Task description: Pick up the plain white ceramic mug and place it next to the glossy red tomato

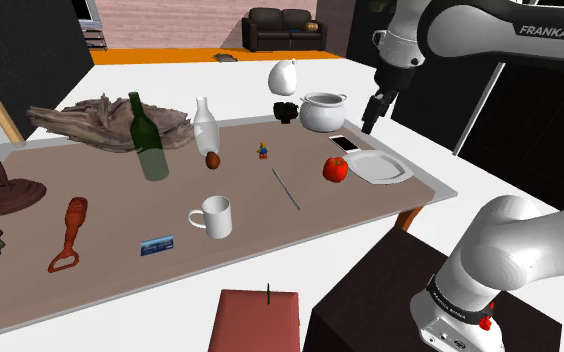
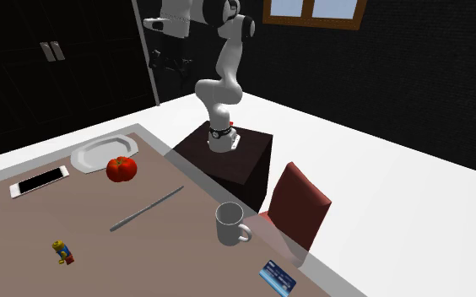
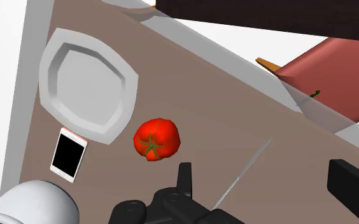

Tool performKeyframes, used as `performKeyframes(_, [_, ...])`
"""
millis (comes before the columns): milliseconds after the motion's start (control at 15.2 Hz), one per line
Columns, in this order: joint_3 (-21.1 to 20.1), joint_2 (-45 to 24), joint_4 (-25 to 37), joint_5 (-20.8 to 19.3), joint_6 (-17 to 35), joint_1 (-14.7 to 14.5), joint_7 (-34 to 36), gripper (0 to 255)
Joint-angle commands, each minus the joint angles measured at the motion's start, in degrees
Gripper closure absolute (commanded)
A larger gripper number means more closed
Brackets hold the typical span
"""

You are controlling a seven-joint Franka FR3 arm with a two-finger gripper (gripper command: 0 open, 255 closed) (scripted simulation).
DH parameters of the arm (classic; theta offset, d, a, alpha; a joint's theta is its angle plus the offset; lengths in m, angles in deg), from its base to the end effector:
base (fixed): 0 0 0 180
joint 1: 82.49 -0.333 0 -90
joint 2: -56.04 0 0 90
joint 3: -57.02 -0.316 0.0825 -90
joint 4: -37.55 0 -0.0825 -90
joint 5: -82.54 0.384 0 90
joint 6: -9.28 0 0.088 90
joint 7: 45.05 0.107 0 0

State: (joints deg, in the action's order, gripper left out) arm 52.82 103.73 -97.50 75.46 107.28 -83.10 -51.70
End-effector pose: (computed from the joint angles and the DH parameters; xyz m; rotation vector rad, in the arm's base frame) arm 0.3074 0.0224 0.6184 2.9343 0.2752 0.2652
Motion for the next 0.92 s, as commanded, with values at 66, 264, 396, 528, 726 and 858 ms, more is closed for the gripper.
performKeyframes(66, [-0.84, -0.86, -0.57, 0.69, 1.26, -0.15, 1.43, 0])
performKeyframes(264, [-3.39, -3.91, -1.85, 2.64, 5.15, -0.54, 5.65, 0])
performKeyframes(396, [-5.11, -6.31, -2.31, 3.80, 7.80, -0.76, 8.42, 0])
performKeyframes(528, [-6.86, -9.01, -2.46, 4.84, 10.48, -0.91, 11.17, 0])
performKeyframes(726, [-9.51, -13.55, -2.09, 6.07, 14.47, -0.97, 15.26, 0])
performKeyframes(858, [-11.27, -16.89, -1.44, 6.60, 17.07, -0.94, 18.02, 0])
